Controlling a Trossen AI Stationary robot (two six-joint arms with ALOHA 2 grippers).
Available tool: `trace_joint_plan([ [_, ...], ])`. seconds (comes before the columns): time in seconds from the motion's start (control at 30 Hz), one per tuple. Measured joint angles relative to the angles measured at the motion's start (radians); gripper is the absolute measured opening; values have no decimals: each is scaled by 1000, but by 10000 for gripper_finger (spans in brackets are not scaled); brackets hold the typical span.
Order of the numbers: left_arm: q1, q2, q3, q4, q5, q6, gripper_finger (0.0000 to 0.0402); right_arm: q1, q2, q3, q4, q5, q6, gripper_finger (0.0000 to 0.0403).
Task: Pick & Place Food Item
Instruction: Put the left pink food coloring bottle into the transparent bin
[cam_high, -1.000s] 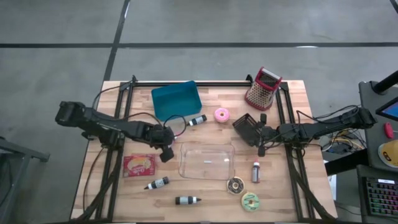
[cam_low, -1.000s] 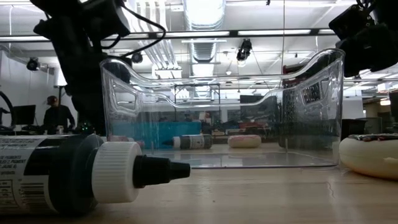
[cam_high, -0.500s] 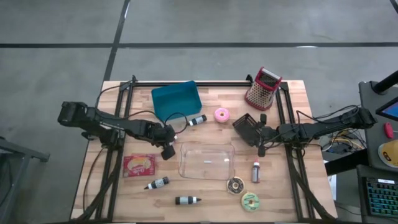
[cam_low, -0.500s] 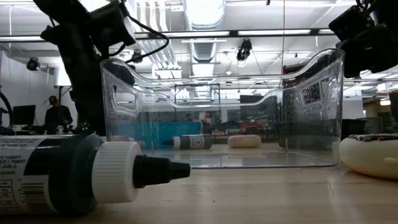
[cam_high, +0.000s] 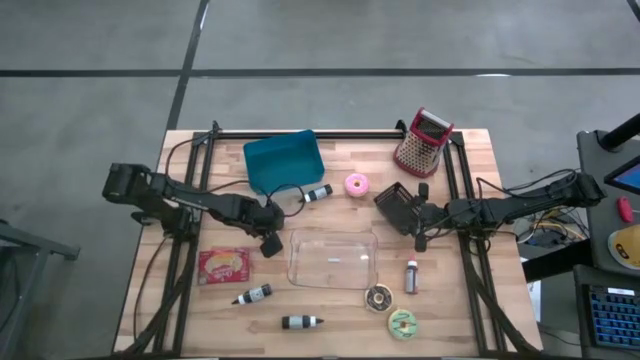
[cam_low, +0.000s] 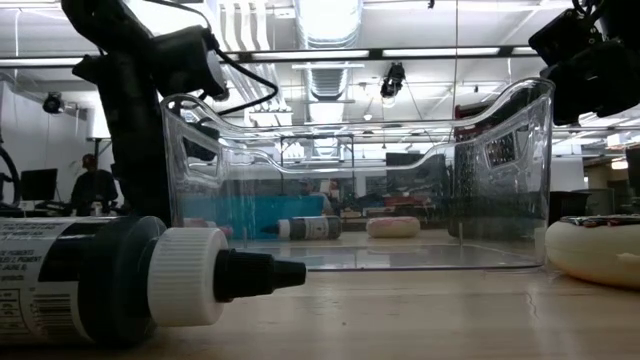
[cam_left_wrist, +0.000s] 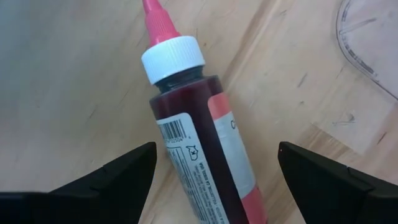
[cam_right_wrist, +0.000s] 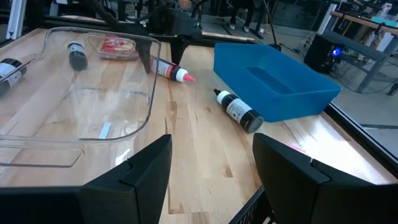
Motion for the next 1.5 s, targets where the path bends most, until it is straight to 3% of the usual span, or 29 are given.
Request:
trace_joint_plan([
  [0.53, 0, 0, 0, 14, 0, 4, 331, 0, 0, 0, 0, 0, 3, 219],
  [1.27, 0, -2, -39, 40, -13, 0, 159, 0, 0, 0, 0, 1, 7, 219],
  [1.5, 0, -2, -39, 45, -15, 34, 130, 0, 0, 0, 0, 1, 7, 219],
])
